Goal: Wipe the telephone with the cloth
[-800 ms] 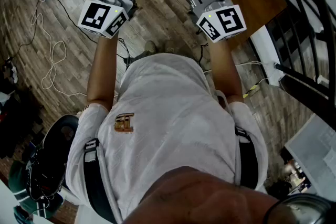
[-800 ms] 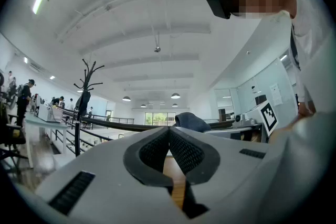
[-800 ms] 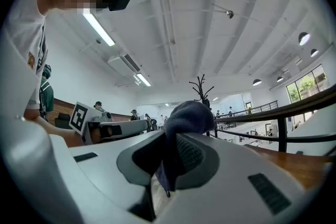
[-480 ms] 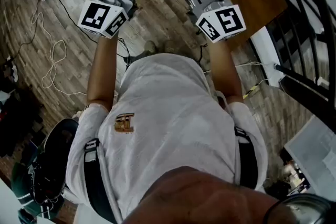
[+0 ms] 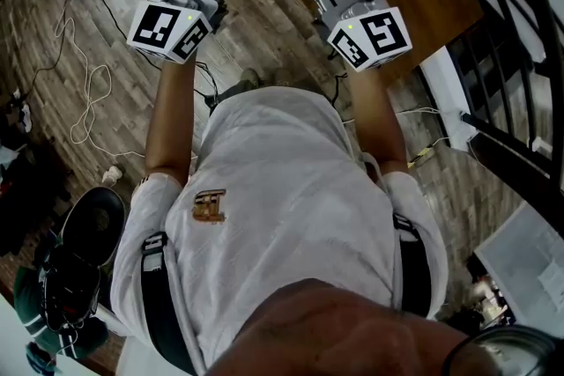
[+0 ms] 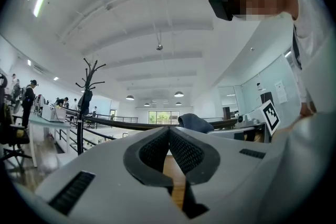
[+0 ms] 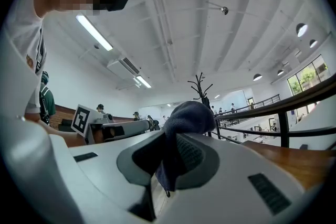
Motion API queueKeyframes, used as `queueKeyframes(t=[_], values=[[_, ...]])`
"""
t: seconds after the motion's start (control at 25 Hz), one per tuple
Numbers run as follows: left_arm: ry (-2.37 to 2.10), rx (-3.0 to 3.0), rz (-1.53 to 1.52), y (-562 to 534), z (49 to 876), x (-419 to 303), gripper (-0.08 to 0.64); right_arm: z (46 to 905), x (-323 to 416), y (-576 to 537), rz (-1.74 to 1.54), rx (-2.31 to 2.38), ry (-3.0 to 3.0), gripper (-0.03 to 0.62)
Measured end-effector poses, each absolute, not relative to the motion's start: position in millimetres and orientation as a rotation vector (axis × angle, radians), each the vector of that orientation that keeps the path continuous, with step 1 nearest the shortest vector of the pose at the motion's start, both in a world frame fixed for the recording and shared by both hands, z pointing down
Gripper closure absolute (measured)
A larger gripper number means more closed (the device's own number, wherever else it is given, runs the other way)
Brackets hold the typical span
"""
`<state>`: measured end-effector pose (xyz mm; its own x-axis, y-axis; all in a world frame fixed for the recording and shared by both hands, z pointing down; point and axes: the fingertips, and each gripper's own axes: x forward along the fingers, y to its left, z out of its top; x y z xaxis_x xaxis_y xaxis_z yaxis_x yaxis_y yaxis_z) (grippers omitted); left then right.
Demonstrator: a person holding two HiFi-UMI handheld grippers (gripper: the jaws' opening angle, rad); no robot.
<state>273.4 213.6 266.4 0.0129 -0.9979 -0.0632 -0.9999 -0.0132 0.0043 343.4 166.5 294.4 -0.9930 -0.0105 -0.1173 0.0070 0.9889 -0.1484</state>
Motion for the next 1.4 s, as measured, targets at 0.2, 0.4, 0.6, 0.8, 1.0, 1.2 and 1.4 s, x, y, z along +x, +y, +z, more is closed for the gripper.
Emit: queueKeyframes(t=[0.2,0.4,0.6,0.8,1.0,1.2,1.4], values=[[2.195,-2.167,0.059,197.5,267.1,287.5,0.541,301.0,357.0,147.4,-0.232,0.033,3.015,0.532],[2.24,-2.144,0.059,175.6,285.0,225.9,0.541,324.5,297.6,118.5,-0.284,0.041,3.037,0.532],[2.265,-2.146,0.06,148.3,316.0,157.0,0.541,355.5,229.0,91.7,-0.313,0.056,3.054,0.532],[2.237,-2.136,0.07,159.9,300.1,176.0,0.541,340.0,248.9,107.4,-0.275,0.059,3.045,0.532],[2.201,-2.158,0.095,148.4,291.6,147.2,0.541,330.6,222.1,97.6,-0.248,0.021,3.054,0.532],[2.164,-2.192,0.1,138.5,280.8,93.9,0.541,316.7,176.1,84.0,-0.226,-0.062,3.063,0.532],[2.113,-2.247,0.118,131.9,273.2,27.4,0.541,307.6,118.6,75.4,-0.226,-0.172,3.07,0.532]])
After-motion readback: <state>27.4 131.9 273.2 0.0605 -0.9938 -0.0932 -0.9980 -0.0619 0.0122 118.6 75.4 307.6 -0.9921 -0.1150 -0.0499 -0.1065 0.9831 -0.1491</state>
